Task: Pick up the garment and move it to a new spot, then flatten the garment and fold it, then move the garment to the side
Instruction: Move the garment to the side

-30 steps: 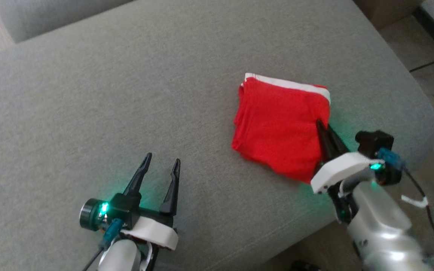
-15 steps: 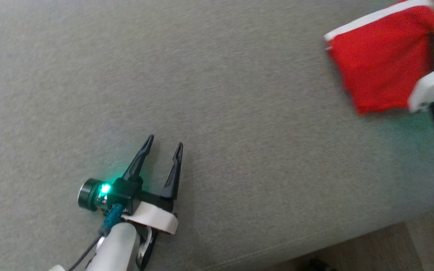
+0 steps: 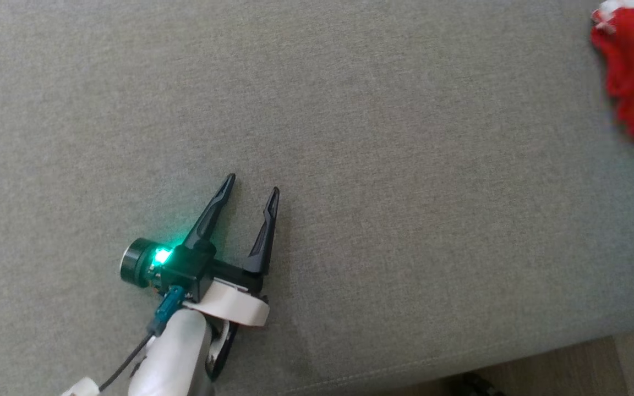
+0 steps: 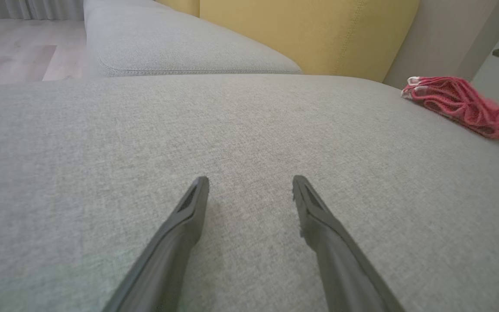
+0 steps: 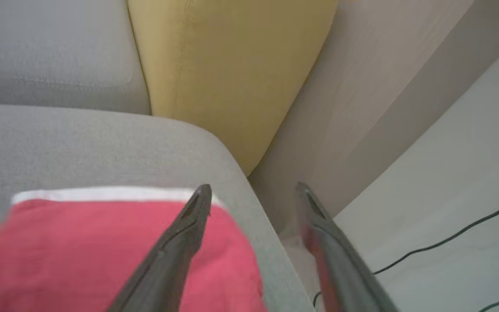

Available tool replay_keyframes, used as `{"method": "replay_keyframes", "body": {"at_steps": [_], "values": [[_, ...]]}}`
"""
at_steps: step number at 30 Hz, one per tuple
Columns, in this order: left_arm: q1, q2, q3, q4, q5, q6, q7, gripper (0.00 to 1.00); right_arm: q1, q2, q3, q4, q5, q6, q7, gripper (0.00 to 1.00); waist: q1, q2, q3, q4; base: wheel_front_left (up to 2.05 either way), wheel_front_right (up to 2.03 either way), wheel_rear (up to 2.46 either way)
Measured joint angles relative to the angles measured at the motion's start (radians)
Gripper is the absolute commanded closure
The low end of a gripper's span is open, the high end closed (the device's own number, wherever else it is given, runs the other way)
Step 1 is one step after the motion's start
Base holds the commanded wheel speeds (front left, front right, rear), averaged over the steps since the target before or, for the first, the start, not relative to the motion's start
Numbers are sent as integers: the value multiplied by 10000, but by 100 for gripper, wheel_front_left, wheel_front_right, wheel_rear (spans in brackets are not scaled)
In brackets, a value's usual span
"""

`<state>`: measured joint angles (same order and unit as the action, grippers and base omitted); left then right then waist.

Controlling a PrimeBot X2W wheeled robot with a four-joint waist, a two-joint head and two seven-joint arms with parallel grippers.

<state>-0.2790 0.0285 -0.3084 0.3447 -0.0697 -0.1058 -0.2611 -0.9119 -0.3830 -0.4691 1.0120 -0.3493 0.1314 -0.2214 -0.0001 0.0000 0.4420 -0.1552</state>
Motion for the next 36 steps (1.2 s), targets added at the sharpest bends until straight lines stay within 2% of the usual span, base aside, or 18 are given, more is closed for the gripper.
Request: {"method": "replay_keyframes", "body": {"at_steps": [4,7,10,14,17,27,36], "values": [[0,2,194,84,-19,65,2,0,1,1081,77,-483,-178,0,-267,0,1,0,-239,-42,0,0,0],[4,56,376,188,-136,270,15,0,122,2056,811,-1235,240,0,-293,0,2,0,-522,-28,0,0,0],[48,104,510,263,-242,454,15,0,485,2554,1726,-2006,1074,0,-299,0,1,0,-850,67,0,0,0],[341,121,593,265,-357,721,15,0,1703,2784,2880,-2638,2000,0,-311,0,0,0,-1317,334,0,0,0],[514,121,709,280,-428,817,15,0,2437,2892,3285,-2750,2324,0,-311,0,0,0,-1544,528,0,0,0],[1423,144,1220,522,-443,1160,17,0,5079,3206,4008,-3131,3453,0,-309,0,-1,0,-2782,1492,0,0,0],[2166,138,1808,617,-418,1501,21,0,6383,3264,4732,-3712,4792,0,-309,0,-2,0,-3851,1781,0,0,0]]}}
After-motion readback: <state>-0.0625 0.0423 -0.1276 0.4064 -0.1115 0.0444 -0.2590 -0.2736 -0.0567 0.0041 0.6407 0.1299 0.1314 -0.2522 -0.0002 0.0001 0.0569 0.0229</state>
